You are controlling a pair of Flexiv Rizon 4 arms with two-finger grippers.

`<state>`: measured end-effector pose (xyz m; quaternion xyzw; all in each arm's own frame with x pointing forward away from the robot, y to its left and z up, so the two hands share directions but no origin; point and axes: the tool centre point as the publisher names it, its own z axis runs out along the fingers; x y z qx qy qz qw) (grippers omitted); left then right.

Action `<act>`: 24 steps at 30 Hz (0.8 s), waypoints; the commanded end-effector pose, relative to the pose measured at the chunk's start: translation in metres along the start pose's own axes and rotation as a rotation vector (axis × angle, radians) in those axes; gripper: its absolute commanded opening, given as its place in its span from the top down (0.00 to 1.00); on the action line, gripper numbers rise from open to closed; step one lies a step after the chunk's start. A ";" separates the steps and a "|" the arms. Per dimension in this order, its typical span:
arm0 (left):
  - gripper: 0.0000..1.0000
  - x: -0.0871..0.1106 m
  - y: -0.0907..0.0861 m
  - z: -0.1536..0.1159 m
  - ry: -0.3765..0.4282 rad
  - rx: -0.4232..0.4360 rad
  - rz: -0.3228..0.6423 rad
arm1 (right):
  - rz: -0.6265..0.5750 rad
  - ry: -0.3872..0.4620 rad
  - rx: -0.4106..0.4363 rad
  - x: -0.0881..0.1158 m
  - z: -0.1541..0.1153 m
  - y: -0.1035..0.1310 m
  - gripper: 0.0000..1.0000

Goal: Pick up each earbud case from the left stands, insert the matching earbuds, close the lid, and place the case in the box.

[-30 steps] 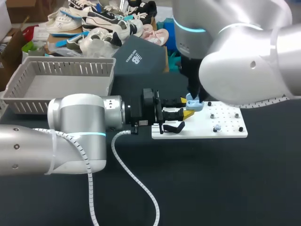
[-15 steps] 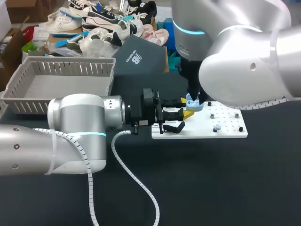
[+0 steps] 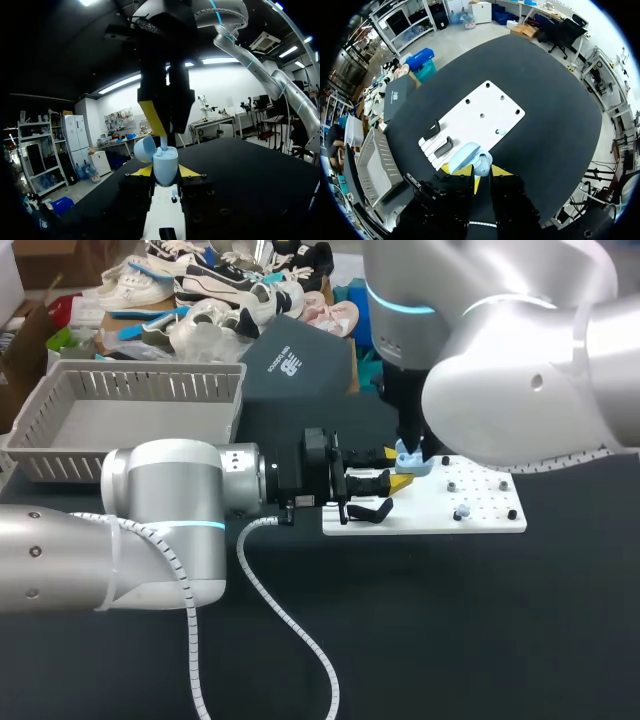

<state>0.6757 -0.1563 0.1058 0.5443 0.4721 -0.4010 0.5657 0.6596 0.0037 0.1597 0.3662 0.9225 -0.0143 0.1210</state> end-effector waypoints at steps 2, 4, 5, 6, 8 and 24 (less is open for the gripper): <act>1.00 0.001 0.000 0.000 -0.003 -0.003 0.002 | 0.004 0.000 0.000 0.001 0.002 0.000 1.00; 1.00 0.001 0.000 0.000 -0.003 -0.003 0.002 | 0.005 0.001 0.000 0.001 0.002 -0.001 1.00; 1.00 0.001 0.000 0.000 -0.003 -0.003 0.002 | 0.006 0.001 -0.001 0.001 0.002 -0.001 1.00; 1.00 0.001 0.000 0.000 -0.003 -0.003 0.002 | 0.006 0.000 -0.002 0.001 0.002 -0.001 1.00; 1.00 0.001 0.000 0.000 -0.003 -0.003 0.002 | 0.007 -0.001 -0.003 0.001 0.002 -0.002 1.00; 1.00 0.001 0.000 0.000 -0.003 -0.003 0.002 | 0.009 0.004 -0.003 0.000 0.004 -0.004 1.00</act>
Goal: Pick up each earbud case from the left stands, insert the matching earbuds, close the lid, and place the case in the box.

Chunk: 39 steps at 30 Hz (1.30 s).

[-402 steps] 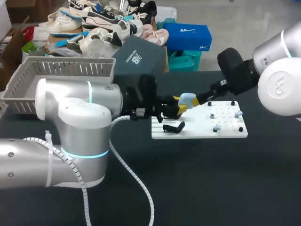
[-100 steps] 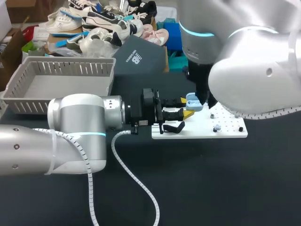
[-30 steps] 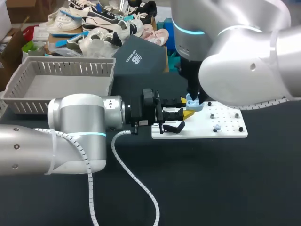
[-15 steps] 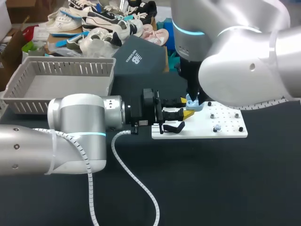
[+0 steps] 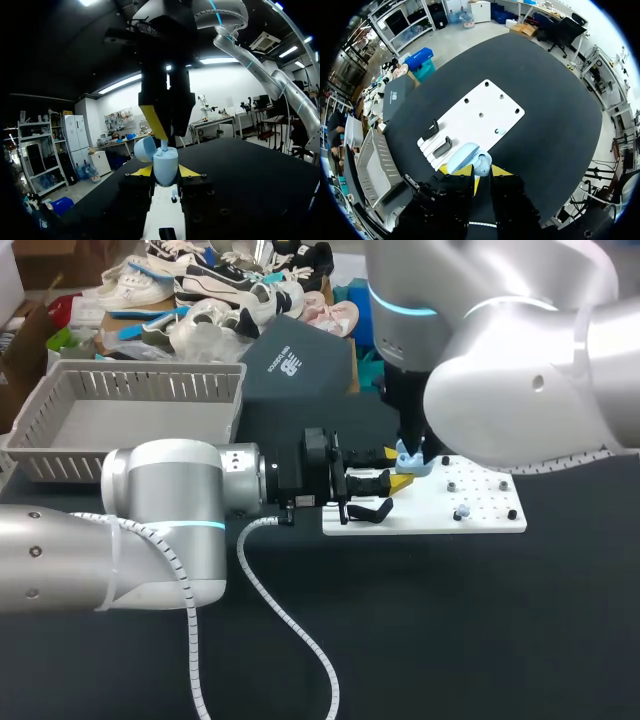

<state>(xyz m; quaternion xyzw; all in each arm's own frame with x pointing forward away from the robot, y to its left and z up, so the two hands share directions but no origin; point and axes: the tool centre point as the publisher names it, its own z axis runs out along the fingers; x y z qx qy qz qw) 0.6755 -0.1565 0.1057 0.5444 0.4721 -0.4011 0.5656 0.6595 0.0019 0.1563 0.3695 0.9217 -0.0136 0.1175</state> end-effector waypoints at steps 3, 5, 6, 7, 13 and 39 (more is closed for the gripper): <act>1.00 0.001 0.000 0.000 -0.004 -0.003 0.001 | 0.002 0.000 -0.007 0.000 0.002 -0.003 1.00; 1.00 0.001 0.000 0.000 -0.004 -0.003 0.001 | 0.003 0.002 -0.008 0.000 0.002 -0.003 1.00; 1.00 0.001 0.000 0.000 -0.004 -0.003 0.001 | 0.003 0.004 -0.008 0.000 0.003 -0.003 1.00; 1.00 0.001 0.000 0.000 -0.004 -0.003 0.001 | 0.003 0.004 -0.008 -0.001 0.003 -0.003 1.00; 1.00 0.001 0.000 0.000 -0.004 -0.003 0.001 | -0.001 0.009 -0.013 -0.002 0.004 -0.002 1.00; 1.00 0.001 0.000 0.000 -0.004 -0.003 0.001 | -0.097 -0.027 -0.037 0.023 -0.003 -0.025 0.55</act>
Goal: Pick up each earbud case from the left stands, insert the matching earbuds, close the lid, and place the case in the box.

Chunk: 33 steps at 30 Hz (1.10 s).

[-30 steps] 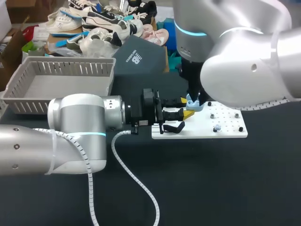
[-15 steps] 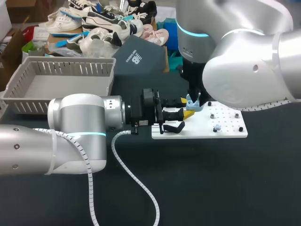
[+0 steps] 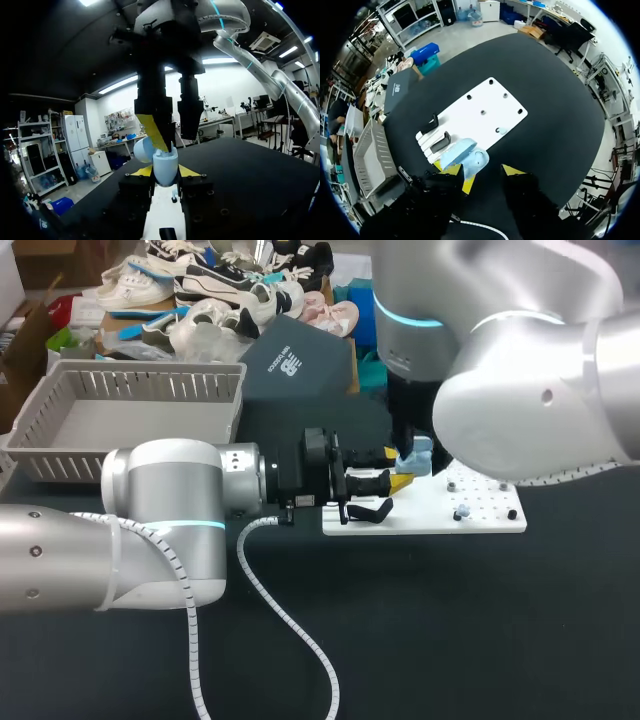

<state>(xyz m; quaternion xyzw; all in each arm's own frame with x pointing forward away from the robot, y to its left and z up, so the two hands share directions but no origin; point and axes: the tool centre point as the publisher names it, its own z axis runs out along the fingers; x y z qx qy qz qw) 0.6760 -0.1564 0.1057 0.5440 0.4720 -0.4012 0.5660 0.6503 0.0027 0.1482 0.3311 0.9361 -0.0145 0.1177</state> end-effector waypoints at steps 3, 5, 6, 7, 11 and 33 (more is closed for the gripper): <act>1.00 0.001 -0.001 0.000 -0.003 -0.003 0.002 | -0.038 -0.038 -0.046 0.025 -0.012 -0.033 0.56; 1.00 0.001 -0.001 0.000 -0.003 -0.003 0.002 | -0.073 -0.060 -0.065 0.032 -0.011 -0.043 0.55; 1.00 0.001 -0.001 0.000 -0.003 -0.003 0.002 | -0.096 -0.065 -0.068 0.034 -0.010 -0.047 0.54; 1.00 0.001 -0.001 0.000 -0.003 -0.003 0.002 | -0.114 -0.069 -0.080 0.037 -0.008 -0.052 0.55; 1.00 0.001 -0.001 0.000 -0.003 -0.003 0.002 | -0.192 -0.078 -0.089 0.040 0.008 -0.069 0.55; 1.00 0.001 -0.001 0.000 -0.003 -0.003 0.002 | -0.354 -0.034 -0.254 0.004 0.097 -0.073 0.60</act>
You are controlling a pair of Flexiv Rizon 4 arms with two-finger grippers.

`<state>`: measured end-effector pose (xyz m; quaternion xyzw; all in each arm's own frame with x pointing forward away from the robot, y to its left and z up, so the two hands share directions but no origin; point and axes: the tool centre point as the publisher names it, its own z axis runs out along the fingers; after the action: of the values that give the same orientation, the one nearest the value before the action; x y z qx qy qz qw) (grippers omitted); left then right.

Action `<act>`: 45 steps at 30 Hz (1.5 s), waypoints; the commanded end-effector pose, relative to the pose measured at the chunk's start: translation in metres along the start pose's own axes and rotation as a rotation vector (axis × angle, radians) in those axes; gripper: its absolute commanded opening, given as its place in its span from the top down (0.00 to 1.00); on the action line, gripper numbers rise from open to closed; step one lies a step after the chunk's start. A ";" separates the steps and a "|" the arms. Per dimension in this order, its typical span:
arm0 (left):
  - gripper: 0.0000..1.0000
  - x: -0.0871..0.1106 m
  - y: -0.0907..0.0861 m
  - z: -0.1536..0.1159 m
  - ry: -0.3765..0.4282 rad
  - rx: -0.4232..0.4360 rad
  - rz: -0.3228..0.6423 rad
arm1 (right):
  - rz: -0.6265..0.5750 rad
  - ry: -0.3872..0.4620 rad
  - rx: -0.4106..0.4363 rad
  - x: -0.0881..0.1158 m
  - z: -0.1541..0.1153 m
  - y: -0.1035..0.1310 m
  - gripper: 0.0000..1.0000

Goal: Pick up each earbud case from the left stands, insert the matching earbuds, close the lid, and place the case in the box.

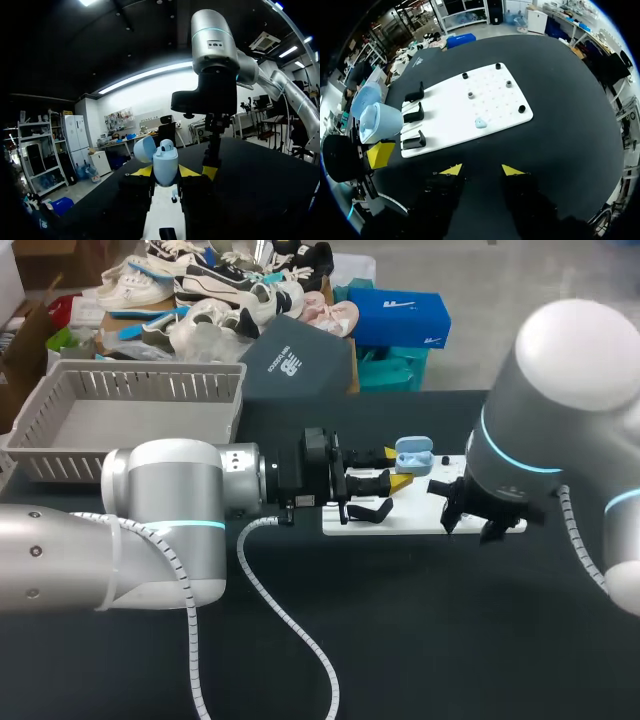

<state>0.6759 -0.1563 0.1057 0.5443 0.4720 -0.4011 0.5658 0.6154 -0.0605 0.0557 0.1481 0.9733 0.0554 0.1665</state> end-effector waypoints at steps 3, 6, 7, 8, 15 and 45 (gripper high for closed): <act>1.00 0.001 0.000 0.000 -0.003 -0.003 0.001 | -0.014 -0.002 -0.042 -0.008 0.010 0.001 0.60; 1.00 0.001 0.000 0.000 -0.003 -0.003 0.001 | -0.022 0.001 -0.040 -0.013 0.014 0.002 0.60; 1.00 0.001 0.000 0.000 -0.003 -0.003 0.001 | -0.023 0.003 -0.037 -0.014 0.016 0.001 0.59; 1.00 0.001 0.000 0.000 -0.003 -0.003 0.001 | -0.023 0.003 -0.036 -0.016 0.018 0.001 0.59; 1.00 0.001 0.000 0.000 -0.003 -0.003 0.001 | -0.032 0.013 -0.035 -0.026 0.030 -0.003 0.56; 1.00 0.001 0.000 0.000 -0.003 -0.003 0.001 | -0.003 0.024 -0.074 -0.039 0.051 -0.003 0.60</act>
<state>0.6759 -0.1563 0.1057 0.5443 0.4720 -0.4012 0.5658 0.6659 -0.0726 0.0218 0.1389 0.9733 0.0925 0.1578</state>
